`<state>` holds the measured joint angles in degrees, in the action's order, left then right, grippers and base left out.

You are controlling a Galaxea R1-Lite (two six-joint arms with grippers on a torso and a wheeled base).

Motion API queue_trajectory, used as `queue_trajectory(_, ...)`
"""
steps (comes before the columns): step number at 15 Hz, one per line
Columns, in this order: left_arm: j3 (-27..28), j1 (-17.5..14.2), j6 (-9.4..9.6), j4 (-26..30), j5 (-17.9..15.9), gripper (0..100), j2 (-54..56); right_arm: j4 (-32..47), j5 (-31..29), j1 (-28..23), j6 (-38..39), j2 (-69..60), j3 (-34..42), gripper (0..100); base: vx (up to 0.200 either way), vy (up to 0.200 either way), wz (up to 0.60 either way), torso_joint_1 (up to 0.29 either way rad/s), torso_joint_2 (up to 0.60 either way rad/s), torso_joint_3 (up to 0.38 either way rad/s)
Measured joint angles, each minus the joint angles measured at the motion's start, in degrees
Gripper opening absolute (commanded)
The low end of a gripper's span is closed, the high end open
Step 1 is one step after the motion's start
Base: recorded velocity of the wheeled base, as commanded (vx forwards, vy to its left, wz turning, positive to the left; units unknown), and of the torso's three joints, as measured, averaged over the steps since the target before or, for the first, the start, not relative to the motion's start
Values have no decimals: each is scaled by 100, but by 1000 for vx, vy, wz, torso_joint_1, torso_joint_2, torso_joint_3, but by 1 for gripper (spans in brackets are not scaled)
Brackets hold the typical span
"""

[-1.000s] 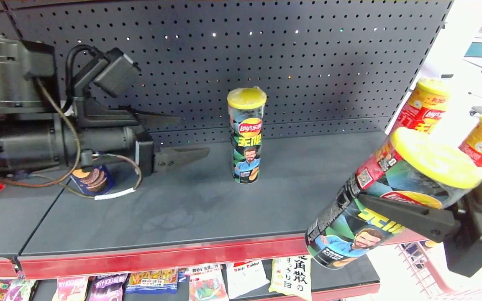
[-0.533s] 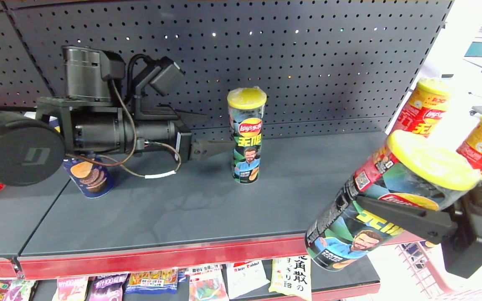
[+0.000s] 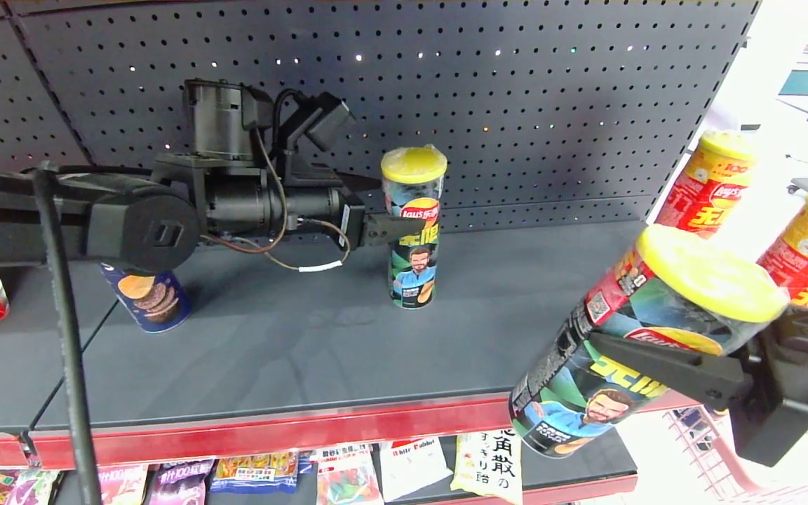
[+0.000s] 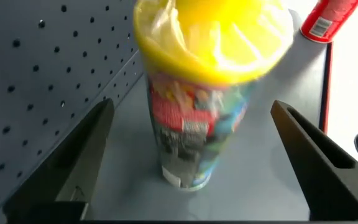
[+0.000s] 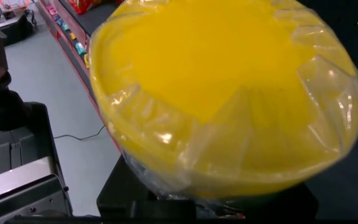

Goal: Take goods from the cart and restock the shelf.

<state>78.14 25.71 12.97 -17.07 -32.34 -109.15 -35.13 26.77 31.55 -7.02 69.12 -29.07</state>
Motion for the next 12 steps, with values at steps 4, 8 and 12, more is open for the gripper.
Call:
queue_trajectory(4, 293, 102, 2, 7, 33, 100, -261, 0, 10, 0, 0, 22, -2, 0, 0, 0, 0, 0, 0, 0)
queue_trajectory(8, 642, 149, -4, 10, 40, 100, -499, 0, 16, -2, 2, 65, -11, 0, 0, 0, 0, 0, 0, 0)
queue_trajectory(12, 819, 157, 2, -44, 5, 0, -697, 0, 21, -2, 2, 96, -17, 0, 0, 0, 0, 0, 0, 0)
